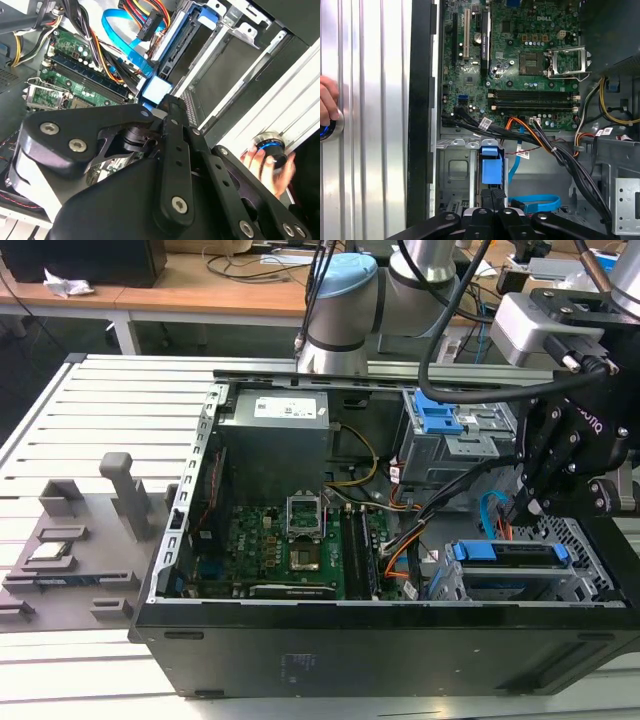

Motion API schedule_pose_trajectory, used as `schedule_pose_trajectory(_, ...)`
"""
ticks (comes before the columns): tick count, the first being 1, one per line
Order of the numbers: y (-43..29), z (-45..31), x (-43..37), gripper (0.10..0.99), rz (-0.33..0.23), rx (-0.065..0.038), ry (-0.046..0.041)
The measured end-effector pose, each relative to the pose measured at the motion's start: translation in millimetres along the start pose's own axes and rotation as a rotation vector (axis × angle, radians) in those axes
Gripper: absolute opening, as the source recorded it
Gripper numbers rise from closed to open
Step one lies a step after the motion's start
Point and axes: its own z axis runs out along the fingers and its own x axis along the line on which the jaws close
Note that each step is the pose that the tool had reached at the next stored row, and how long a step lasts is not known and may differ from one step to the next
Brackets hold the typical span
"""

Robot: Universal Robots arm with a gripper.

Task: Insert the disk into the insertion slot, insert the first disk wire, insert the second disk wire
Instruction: 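Insert the first disk wire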

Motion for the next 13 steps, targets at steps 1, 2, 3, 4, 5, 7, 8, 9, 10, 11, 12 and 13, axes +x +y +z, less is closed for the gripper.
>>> schedule_pose_trajectory(1, 0.0, 0.0, 0.0, 0.106, 0.0, 0.0, 0.0003)
schedule_pose_trajectory(2, 0.0, 0.0, 0.0, 0.106, 0.0, 0.0, 0.0006)
schedule_pose_trajectory(3, 0.0, 0.0, 0.0, 0.106, 0.0, 0.0, 0.0011)
schedule_pose_trajectory(4, -0.1, 0.0, 0.0, 0.106, 0.0, 0.0, 0.0014)
schedule_pose_trajectory(5, -2.7, -0.2, -0.1, 0.106, 0.0, 0.0, 0.0015)
schedule_pose_trajectory(7, -9.5, -0.4, -0.7, 0.106, 0.0, 0.0, 0.0016)
schedule_pose_trajectory(8, -13.8, -0.6, -1.2, 0.106, 0.0, 0.0, 0.0015)
schedule_pose_trajectory(9, -17.5, -0.7, -1.6, 0.106, 0.0, 0.0, 0.0014)
schedule_pose_trajectory(10, -22.3, -0.8, -2.4, 0.106, 0.0, 0.0, 0.0014)
schedule_pose_trajectory(11, -26.0, -1.0, -3.2, 0.106, 0.0, 0.0, 0.0014)
schedule_pose_trajectory(12, -30.4, -1.1, -5.2, 0.106, 0.0, 0.0, 0.0012)
schedule_pose_trajectory(13, -32.7, -1.2, -7.1, 0.106, 0.0, -0.001, 0.0015)
